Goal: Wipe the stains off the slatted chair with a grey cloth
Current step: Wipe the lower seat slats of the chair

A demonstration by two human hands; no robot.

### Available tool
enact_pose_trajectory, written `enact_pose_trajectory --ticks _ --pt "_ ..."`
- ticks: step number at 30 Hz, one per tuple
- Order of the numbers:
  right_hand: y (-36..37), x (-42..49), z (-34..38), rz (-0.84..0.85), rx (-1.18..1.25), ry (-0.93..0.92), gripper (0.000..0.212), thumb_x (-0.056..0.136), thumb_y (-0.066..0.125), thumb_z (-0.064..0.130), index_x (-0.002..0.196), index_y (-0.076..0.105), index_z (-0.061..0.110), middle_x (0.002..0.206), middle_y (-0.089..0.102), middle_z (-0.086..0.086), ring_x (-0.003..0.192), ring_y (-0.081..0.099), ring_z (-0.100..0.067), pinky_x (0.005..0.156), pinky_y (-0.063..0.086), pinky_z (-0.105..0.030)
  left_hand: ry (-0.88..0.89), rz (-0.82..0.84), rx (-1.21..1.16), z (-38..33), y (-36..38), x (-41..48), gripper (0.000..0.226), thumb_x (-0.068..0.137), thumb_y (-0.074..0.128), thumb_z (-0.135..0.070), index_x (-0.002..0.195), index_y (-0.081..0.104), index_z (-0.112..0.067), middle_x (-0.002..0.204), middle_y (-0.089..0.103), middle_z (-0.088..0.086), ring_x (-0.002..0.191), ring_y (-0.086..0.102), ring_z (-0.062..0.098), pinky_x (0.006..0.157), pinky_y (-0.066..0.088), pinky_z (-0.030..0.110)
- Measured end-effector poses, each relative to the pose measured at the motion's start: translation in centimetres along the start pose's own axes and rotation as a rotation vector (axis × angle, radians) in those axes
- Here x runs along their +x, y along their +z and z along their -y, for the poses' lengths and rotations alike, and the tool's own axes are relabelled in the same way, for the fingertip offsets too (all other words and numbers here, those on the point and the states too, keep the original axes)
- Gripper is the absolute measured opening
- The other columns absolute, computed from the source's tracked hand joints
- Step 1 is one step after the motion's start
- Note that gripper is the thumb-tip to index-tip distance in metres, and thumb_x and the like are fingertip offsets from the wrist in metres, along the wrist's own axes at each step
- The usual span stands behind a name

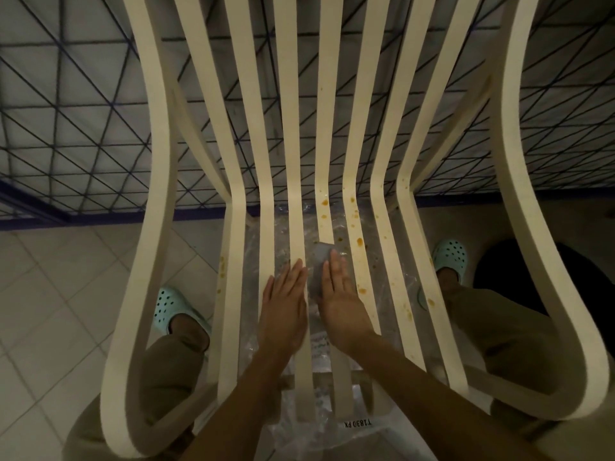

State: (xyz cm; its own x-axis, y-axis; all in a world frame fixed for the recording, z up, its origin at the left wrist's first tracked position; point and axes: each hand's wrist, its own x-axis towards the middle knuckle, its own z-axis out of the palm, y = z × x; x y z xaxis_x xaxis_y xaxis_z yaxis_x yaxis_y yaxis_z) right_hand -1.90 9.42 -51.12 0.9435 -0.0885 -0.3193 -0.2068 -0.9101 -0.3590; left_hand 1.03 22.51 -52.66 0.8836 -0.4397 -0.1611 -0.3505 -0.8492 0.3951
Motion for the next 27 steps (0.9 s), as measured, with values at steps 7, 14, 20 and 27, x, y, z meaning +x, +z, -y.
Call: enact_pose_trajectory --ticks 7,14,20,27 --pt "0.0 3.1 -0.1 0.024 -0.012 0.021 0.07 0.102 0.032 0.016 0.15 -0.018 0.006 0.156 -0.028 -0.014 0.138 -0.031 -0.035 0.122 0.005 -0.047 0.017 -0.021 0.059 0.8 0.7 0.7 0.053 0.097 0.021 -0.029 0.15 0.018 -0.021 0.158 0.015 -0.006 0.147 0.01 0.011 0.12 0.001 0.033" --pt "-2.0 7.1 -0.2 0.06 0.006 0.044 0.074 0.101 0.035 0.02 0.151 -0.019 0.011 0.156 -0.032 -0.007 0.146 -0.015 -0.039 0.118 0.018 -0.052 0.081 -0.025 -0.023 0.9 0.2 2.4 0.052 0.098 0.024 -0.028 0.149 0.021 -0.021 0.157 0.014 -0.008 0.147 0.009 0.01 0.12 0.004 0.033" --pt "-2.8 10.3 0.3 0.107 -0.012 0.039 0.077 0.102 0.035 0.029 0.15 -0.022 0.01 0.155 -0.034 -0.007 0.144 -0.019 -0.04 0.118 0.015 -0.05 0.056 0.034 -0.034 1.6 -1.5 9.0 0.052 0.103 0.02 -0.033 0.152 0.014 -0.019 0.159 0.002 -0.007 0.148 -0.003 0.009 0.122 0.006 0.033" --pt "-4.2 15.4 0.4 0.125 -0.012 0.116 0.074 0.103 0.03 0.033 0.15 -0.022 0.012 0.154 -0.036 -0.006 0.143 -0.023 -0.041 0.118 0.011 -0.054 0.077 0.049 0.068 2.1 -0.7 10.5 0.068 0.089 -0.003 -0.042 0.153 0.003 -0.02 0.16 -0.005 -0.006 0.148 -0.01 0.009 0.122 0.004 0.036"
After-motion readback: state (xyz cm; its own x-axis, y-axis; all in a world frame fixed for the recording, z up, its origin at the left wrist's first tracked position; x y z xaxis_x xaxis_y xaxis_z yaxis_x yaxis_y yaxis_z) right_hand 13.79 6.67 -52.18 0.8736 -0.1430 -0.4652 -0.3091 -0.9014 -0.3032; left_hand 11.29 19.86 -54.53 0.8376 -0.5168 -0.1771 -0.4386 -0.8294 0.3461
